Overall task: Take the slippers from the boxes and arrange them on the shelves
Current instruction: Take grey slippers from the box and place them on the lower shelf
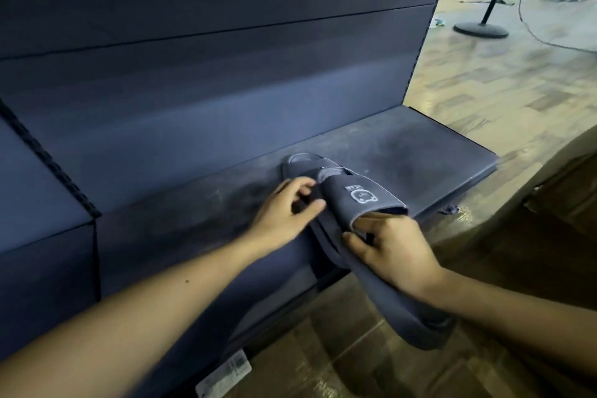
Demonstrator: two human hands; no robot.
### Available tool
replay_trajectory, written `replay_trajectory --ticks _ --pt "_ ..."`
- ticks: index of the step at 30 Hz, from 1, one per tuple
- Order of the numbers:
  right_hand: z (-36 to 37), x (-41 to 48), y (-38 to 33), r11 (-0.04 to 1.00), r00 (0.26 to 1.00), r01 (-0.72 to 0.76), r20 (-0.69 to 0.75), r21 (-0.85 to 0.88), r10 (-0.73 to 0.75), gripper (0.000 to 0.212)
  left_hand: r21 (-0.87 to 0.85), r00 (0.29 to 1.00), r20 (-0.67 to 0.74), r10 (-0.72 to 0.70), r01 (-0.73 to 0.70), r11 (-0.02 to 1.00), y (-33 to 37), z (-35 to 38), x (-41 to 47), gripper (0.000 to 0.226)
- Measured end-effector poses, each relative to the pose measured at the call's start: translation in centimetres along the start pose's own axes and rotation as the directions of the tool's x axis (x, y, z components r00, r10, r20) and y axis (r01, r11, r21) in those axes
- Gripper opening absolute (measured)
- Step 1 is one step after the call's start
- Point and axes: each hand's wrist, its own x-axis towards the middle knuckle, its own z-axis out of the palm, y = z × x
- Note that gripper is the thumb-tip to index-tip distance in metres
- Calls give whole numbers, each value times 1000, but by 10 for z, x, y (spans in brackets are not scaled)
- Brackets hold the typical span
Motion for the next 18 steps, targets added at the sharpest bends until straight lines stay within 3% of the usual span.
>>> replay_trajectory --ticks 2,5,7,10,12,15,18 --pt "9 1 -6 990 992 121 25 -68 -120 30 51 992 125 17 -24 998 15 6 1 58" --pt "23 4 -10 958 964 261 93 -121 -250 33 39 951 275 -138 133 990 18 8 6 74" --pt "30 5 -9 935 939 328 160 -135 -306 34 75 949 260 -181 167 983 12 3 10 81" --pt "24 8 -4 933 885 359 321 -9 -338 32 330 959 238 -151 67 942 8 -6 11 84" --pt "13 15 0 948 892 314 354 -41 -280 40 447 955 266 -134 1 895 8 -12 8 84" --pt "3 31 11 984 939 156 321 -83 -122 61 463 955 255 -154 19 886 7 -25 4 85" --pt "6 39 24 975 926 34 374 -219 52 36 509 960 216 -178 45 859 0 -44 8 85"
